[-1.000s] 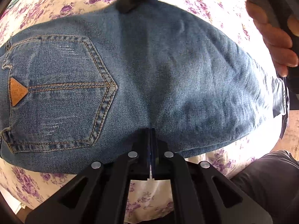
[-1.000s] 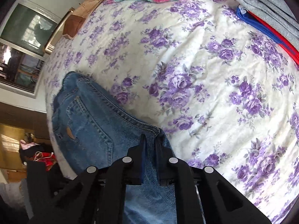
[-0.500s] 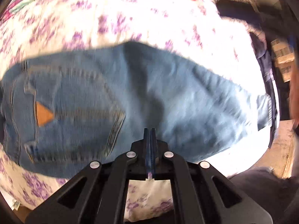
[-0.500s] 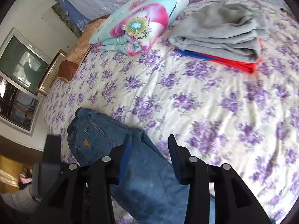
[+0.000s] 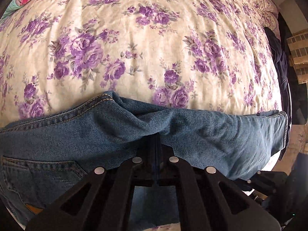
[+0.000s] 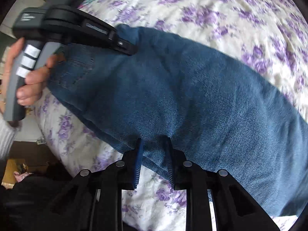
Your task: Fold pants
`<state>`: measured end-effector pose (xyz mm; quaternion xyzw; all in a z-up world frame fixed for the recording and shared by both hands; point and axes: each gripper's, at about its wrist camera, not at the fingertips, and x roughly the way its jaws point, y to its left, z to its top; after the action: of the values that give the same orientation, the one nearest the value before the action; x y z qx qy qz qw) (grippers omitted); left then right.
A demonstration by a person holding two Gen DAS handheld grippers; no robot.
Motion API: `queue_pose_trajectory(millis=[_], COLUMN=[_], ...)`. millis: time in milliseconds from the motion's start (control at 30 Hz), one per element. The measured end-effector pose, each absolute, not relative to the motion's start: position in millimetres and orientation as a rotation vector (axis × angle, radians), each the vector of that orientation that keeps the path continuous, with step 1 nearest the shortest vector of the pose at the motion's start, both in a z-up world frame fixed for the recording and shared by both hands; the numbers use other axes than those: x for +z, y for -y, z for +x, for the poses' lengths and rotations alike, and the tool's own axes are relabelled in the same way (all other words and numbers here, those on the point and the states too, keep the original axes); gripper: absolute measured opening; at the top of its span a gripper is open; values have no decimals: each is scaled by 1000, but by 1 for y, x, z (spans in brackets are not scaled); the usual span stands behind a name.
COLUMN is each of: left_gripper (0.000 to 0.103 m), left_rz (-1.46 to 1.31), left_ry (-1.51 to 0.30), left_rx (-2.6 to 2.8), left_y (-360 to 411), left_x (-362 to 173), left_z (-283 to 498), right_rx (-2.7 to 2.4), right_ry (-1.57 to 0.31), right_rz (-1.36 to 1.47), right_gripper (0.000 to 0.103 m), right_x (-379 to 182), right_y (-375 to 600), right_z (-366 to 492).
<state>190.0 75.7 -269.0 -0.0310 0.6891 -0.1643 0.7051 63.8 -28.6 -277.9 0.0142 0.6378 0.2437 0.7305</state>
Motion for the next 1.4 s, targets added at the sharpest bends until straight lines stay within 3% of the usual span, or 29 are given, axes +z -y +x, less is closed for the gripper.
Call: queue_pose_trajectory(millis=[233, 367, 600, 800, 933, 1033, 1133, 1167, 1200, 1233, 1400], left_gripper=[1, 1, 1, 1, 1, 1, 1, 1, 1, 1, 1], left_rz=[-47, -26, -279, -183, -152, -162, -149, -147, -152, -165, -193], left_ry=[-1501, -1497, -1503, -1498, -1513, -1518, -1517, -1516, -1514, -1513, -1473], left_rx=[-290, -312, -289, -271, -251, -255, -268, -273, -281, -293, -398], left_y=[-61, -64, -115, -104, -93, -88, -81, -80, -77, -75, -41], left_x=[-261, -263, -269, -263, -262, -259, -253, -251, -248, -245, -224], left_z=[161, 118, 64, 55, 61, 60, 59, 58, 60, 62, 73], right_rx=[483, 368, 11, -36, -43, -20, 0, 8, 20, 28, -19], right_ry=[-1368, -1249, -1188, -1124, -1126, -1082, -1053, -1050, -1033, -1018, -1042], right_rz=[36, 236, 734, 1050, 1131, 1164, 1155, 1152, 1150, 1131, 1019], right_gripper=[26, 58, 59, 61, 61, 70, 70, 67, 58, 24, 19], right_x=[-250, -218, -234, -281, -310, -317, -313, -313, -311, -308, -303], right_y=[40, 113, 269, 317, 316, 318, 322, 322, 322, 321, 312], right_z=[54, 35, -30, -57, -52, -42, -22, -15, -10, -6, 0])
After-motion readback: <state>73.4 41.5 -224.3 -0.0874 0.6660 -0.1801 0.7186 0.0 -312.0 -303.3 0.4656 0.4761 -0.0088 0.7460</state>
